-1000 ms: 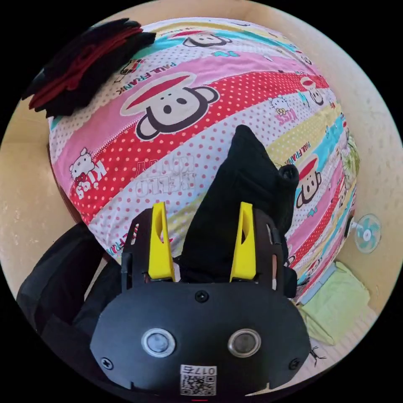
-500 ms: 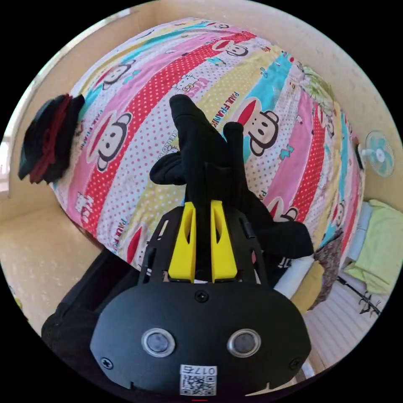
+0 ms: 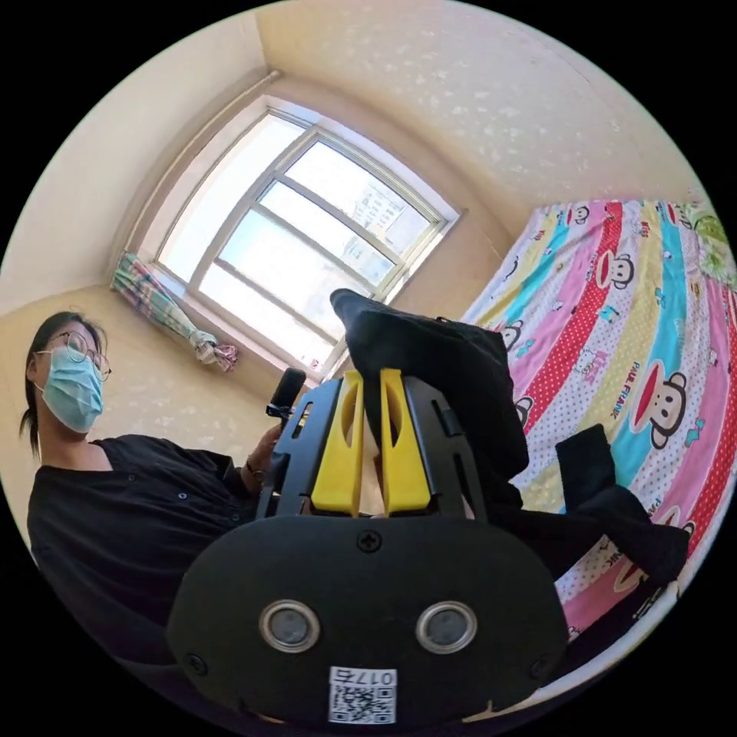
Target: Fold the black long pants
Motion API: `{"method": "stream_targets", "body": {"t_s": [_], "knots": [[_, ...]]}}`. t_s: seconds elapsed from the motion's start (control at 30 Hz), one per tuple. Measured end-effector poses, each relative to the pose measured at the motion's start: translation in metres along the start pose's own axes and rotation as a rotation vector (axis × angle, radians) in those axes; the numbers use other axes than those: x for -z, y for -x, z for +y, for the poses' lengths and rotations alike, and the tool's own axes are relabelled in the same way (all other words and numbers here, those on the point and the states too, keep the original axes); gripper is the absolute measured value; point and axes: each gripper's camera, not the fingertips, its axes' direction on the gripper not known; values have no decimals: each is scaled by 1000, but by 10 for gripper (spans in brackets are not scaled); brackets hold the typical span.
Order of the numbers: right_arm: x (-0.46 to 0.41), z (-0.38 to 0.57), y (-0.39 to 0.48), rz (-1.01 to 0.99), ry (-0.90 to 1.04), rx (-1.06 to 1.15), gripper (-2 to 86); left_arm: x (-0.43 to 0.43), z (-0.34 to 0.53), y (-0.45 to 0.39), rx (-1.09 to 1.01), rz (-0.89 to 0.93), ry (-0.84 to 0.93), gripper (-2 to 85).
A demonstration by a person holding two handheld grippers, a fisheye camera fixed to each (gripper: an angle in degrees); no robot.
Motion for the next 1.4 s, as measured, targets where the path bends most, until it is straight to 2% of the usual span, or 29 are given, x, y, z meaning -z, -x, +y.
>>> {"method": "stream_targets", "body": {"t_s": [0.07,0.17,0.3,0.33,0.4,0.47,0.53,0.6,0.7,0.73,0.87,0.97,1.1,1.27,1.4], "knots": [[15,-2,45,-44,-20,100,33,15,3,-1,-5,-20,-33,110],[43,-3,121,-90,-49,252,29,50,8,8,-15,108,-151,136],[71,3,217,-117,-27,461,24,88,-6,15,-105,474,-298,179],[76,6,238,-112,-17,503,23,86,-17,9,-144,595,-277,191],[81,14,264,-82,-8,544,22,71,-36,-5,-170,717,-175,193],[84,24,280,-38,4,560,20,45,-51,-18,-130,726,-18,173],[90,41,286,1,8,516,19,18,-56,-28,-108,652,108,115],[99,56,283,27,-14,462,18,15,-53,-30,-126,678,101,79],[121,79,276,35,-77,387,16,26,-55,-37,-180,869,65,62],[130,86,276,23,-112,376,16,36,-58,-45,-213,876,52,60],[156,90,286,21,-198,331,16,88,-67,-94,-404,760,2,57],[183,93,306,27,-282,359,18,144,-51,-147,-639,679,-101,56],[223,127,337,-28,-466,437,20,216,1,-175,-866,622,-345,52],[232,157,384,211,-609,538,21,235,41,-195,-978,493,-501,51],[240,103,381,453,-628,509,24,233,-1,-215,-934,310,-568,50]]}}
